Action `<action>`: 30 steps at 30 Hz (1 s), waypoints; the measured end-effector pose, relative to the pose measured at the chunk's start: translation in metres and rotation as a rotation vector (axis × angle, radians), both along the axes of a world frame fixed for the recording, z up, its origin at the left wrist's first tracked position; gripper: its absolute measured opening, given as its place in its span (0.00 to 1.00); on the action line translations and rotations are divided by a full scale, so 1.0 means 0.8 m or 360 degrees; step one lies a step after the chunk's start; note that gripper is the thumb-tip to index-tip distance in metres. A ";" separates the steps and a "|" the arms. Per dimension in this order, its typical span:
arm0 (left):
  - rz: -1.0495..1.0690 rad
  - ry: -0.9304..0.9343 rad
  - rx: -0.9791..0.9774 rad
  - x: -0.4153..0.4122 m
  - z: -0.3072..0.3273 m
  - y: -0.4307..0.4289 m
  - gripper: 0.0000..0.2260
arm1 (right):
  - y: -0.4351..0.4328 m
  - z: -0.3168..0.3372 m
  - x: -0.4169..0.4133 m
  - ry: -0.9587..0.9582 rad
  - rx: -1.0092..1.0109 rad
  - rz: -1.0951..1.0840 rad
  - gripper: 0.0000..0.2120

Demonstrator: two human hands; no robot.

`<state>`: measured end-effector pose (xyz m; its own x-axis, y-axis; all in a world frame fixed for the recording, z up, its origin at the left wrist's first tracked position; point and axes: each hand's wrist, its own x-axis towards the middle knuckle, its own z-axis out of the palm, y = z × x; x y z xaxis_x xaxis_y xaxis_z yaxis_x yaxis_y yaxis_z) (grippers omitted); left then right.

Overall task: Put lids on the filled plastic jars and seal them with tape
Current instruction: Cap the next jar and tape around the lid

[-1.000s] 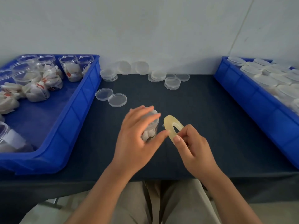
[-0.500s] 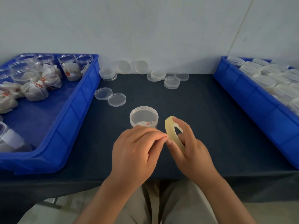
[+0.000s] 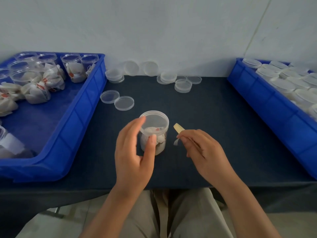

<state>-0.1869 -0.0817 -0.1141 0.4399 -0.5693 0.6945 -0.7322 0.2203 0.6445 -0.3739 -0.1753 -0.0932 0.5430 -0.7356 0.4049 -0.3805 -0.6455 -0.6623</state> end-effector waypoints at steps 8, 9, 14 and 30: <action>-0.0281 0.0768 0.0481 0.020 -0.013 -0.041 0.33 | -0.004 0.021 0.010 0.0110 0.0307 -0.0075 0.09; -0.0285 0.0741 0.0489 0.022 -0.010 -0.041 0.29 | -0.005 0.023 0.011 0.0123 0.0342 -0.0080 0.08; -0.0319 0.0660 0.0685 0.024 -0.001 -0.039 0.31 | -0.014 0.027 0.017 0.0285 0.0406 -0.0065 0.06; -0.0356 0.0565 0.0500 0.012 0.002 -0.042 0.35 | -0.023 0.034 0.035 0.0485 0.0451 -0.0202 0.10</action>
<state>-0.1771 -0.1157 -0.1126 0.4611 -0.8332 0.3053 -0.4136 0.1026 0.9047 -0.3460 -0.1937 -0.0662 0.5048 -0.8631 0.0126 -0.6507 -0.3901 -0.6515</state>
